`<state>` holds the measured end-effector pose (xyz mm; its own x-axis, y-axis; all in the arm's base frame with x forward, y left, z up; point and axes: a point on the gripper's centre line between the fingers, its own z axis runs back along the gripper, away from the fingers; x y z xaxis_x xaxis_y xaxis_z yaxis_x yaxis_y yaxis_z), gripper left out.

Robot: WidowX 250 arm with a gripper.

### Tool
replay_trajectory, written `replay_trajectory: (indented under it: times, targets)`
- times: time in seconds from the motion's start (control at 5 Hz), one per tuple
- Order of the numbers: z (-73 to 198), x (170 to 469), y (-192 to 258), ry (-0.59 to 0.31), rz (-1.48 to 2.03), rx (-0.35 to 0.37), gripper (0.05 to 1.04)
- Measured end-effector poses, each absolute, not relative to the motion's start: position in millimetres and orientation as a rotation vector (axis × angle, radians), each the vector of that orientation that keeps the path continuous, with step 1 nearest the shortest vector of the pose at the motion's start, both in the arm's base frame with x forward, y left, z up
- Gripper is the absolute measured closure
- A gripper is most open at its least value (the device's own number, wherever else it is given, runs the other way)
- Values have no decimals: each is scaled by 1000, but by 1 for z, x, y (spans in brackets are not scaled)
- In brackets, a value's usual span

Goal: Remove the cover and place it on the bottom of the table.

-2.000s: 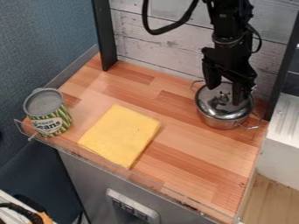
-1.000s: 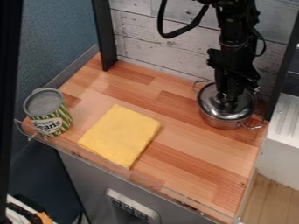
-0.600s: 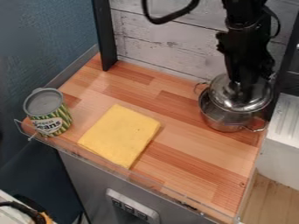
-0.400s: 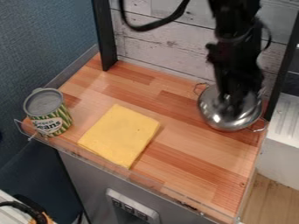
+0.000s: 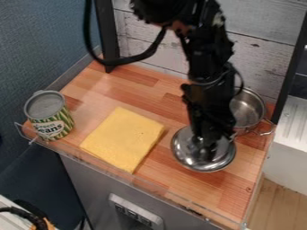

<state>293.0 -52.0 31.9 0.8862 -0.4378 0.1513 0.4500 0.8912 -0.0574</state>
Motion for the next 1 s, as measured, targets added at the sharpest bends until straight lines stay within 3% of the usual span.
replay_trajectory:
  times: [0.6,0.8,1.0]
  targets:
    - [-9,287,-45,-75,-444,-74,805]
    - [-12,282,-41,-70,-443,-46,744]
    - [-5,266,-43,-45,-434,0,455]
